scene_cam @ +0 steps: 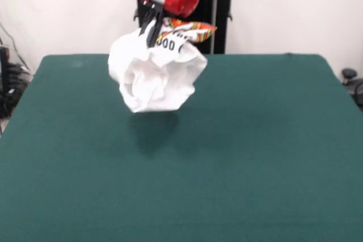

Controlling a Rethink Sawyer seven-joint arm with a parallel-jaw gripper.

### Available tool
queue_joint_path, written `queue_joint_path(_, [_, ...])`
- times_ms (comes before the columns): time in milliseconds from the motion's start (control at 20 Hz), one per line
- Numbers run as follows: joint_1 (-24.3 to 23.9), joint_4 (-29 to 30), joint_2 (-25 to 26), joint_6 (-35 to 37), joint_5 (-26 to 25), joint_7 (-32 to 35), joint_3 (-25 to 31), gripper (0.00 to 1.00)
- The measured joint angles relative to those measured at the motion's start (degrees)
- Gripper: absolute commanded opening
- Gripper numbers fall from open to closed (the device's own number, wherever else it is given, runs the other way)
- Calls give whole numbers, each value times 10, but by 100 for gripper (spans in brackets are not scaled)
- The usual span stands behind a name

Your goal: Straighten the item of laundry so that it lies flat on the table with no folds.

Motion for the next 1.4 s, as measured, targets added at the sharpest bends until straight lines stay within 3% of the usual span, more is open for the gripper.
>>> queue_joint_path(450, [11,-1,-74,90,0,0,-1,0])
queue_joint_path(850, [47,-30,-126,223,1,0,-2,0])
queue_joint_path(1050, [41,-39,-121,203,1,0,-8,0])
queue_joint_path(1400, [87,-48,-45,35,38,6,-60,0])
